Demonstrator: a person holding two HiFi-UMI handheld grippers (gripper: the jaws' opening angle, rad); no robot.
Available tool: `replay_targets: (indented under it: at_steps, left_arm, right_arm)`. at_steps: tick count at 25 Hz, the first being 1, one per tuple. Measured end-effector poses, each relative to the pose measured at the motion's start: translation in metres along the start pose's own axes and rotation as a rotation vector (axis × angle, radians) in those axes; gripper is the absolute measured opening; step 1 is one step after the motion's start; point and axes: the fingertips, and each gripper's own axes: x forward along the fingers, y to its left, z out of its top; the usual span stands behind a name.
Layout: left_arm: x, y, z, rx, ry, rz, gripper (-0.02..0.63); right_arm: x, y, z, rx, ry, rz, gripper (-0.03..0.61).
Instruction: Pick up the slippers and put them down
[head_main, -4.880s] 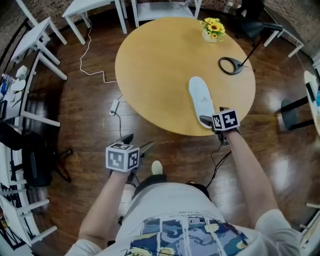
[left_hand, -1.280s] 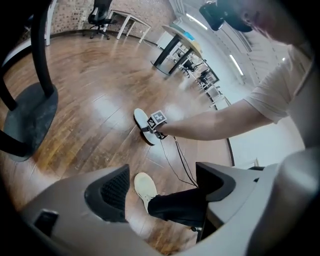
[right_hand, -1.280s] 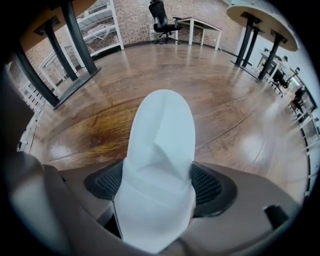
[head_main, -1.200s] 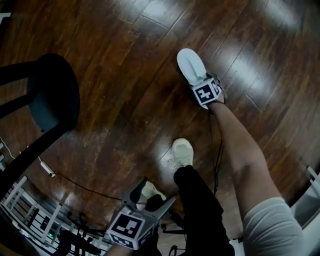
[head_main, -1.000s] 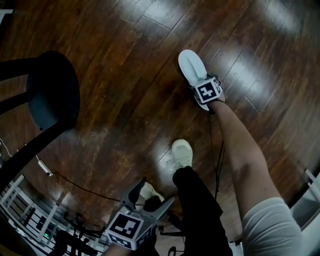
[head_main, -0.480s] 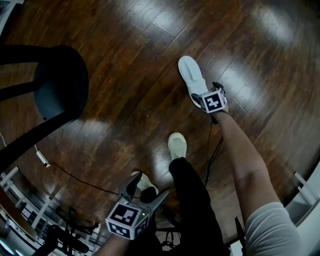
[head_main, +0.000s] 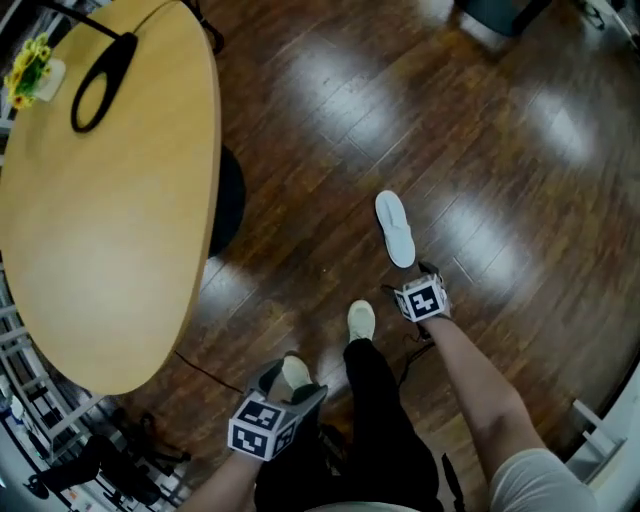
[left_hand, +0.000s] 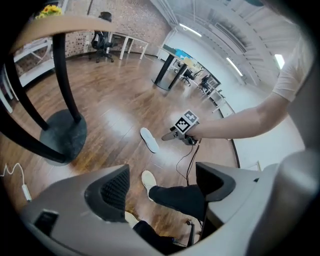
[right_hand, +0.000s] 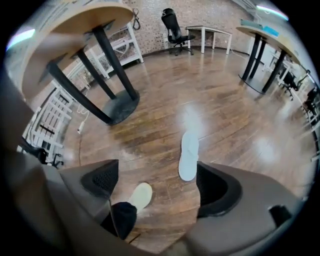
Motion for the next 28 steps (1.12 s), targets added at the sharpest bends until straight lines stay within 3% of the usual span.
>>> replay_targets:
  at_steps: [2,6,9,12,16,22,28]
  left_arm:
    - [-0.038,-0.005,0.016,-0.028,-0.037,0.03,0.414]
    - [-0.121,-0.028,0.031,-0.083,-0.13,0.095,0.416]
    - [-0.18,-0.04,0.034,-0.083,-0.202,0.134,0.416]
    - [-0.238,-0.03,0.036,-0.086,-0.308,0.193,0.415]
    - [-0.316,-0.017,0.026,-0.152,-0.465,0.229,0.416]
    - [-0.427,0.023,-0.048,-0.228,-0.634,0.285,0.416]
    - [-0.49,0.062,-0.157,-0.307,-0.664,0.365,0.414]
  right_arm:
    - [-0.053,0.021,0.029,0.001,-0.037,0.028,0.509]
    - [-0.166,0.072,0.062,-0.089,-0.085,0.09,0.488]
    - [-0.252,0.112,0.082,-0.148,-0.137,0.127,0.488]
    - [-0.32,0.153,0.12,-0.256,-0.202,0.115,0.477]
    - [-0.391,0.218,0.152,-0.338,-0.267,0.097,0.475]
    - [-0.437,0.369,0.153,-0.421,-0.306,0.128,0.474]
    - [-0.456,0.487,0.13,-0.506,-0.327,0.156,0.474]
